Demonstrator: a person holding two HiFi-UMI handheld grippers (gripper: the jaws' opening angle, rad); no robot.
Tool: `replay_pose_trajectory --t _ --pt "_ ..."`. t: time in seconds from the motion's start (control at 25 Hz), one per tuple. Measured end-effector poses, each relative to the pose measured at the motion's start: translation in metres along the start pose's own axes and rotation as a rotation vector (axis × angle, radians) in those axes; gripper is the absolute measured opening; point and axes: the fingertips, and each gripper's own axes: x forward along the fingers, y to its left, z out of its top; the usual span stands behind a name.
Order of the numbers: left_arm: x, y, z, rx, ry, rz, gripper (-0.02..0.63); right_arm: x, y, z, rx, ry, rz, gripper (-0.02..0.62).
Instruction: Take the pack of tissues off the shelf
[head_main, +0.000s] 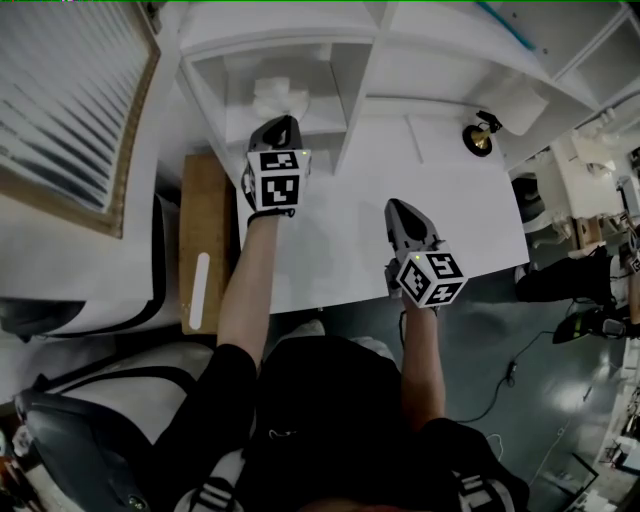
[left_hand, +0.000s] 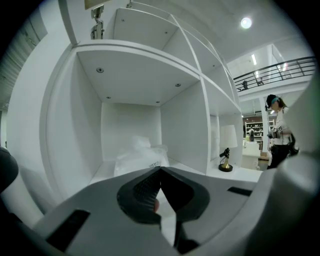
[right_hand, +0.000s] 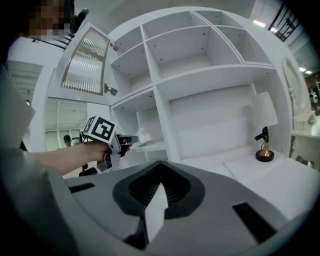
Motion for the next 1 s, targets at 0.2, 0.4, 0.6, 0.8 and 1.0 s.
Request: replay_pose_trajectory --t 0.2,0.4,0.6,0.8,1.0 --pt "-0.034 -0.010 0.017 -0.021 -0.051 -0.027 0.012 -0.002 0.016 0.004 -0.011 -0.014 0.034 0.018" --pt "-0.075 -0.023 0.022 -0.055 -0.083 -0.073 0.012 -0.004 0.041 0.010 -0.020 -0.037 0.089 0.018" --pt "-0.118 -0.042 0.023 -0.099 -0.109 -0.121 0.012 -0.007 0.061 0.021 -0.052 -0.058 0.143 0.018" --pt "-0.155 -0.061 0.017 -0.135 -0.115 -0.145 0.012 -0.012 0.070 0.026 -0.044 -0.083 0.163 0.018" --pt "-0.180 -0.089 0.006 -0.179 -0.107 -0.200 0.012 -0.017 0.078 0.026 -0.049 -0.091 0.175 0.018"
